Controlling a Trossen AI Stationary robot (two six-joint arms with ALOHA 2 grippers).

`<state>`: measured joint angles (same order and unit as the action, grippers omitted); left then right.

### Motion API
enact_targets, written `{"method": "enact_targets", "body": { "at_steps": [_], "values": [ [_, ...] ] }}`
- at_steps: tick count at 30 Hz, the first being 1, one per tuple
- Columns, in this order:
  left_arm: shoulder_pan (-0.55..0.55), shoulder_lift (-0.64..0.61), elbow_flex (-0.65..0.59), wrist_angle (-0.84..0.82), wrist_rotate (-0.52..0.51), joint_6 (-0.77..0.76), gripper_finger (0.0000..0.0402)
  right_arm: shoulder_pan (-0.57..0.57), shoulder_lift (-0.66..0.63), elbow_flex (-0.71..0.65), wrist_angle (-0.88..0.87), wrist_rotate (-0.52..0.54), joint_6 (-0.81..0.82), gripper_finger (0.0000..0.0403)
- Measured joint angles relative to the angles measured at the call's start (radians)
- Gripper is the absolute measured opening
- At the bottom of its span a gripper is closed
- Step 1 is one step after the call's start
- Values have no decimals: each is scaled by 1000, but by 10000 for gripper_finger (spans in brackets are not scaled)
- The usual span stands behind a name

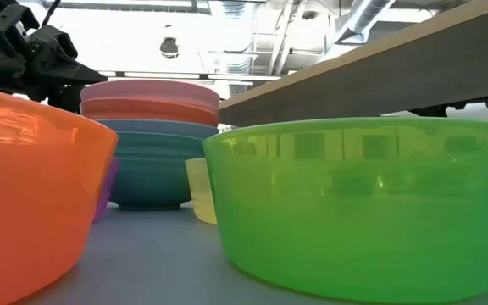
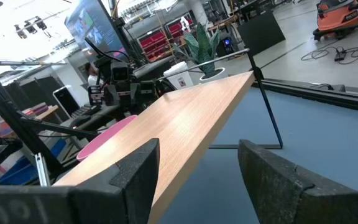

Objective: Place and stack bowls onto a shelf

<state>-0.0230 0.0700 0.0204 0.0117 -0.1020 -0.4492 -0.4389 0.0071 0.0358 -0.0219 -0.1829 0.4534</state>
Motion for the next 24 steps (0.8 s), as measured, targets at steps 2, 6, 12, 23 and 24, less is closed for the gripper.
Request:
{"method": "enact_targets", "body": {
  "at_steps": [2,6,12,23,24],
  "values": [
    [0,0,0,2,-12,0,137,0,0,0,0,0,0,245],
    [0,0,0,9,-60,-3,137,0,0,0,0,0,0,245],
    [0,0,0,8,-55,-50,137,0,0,0,0,0,0,245],
    [0,2,0,31,-178,-67,137,0,0,0,0,0,0,245],
    [1,2,-1,44,-200,-112,137,0,0,0,0,0,0,245]
  ]
}}
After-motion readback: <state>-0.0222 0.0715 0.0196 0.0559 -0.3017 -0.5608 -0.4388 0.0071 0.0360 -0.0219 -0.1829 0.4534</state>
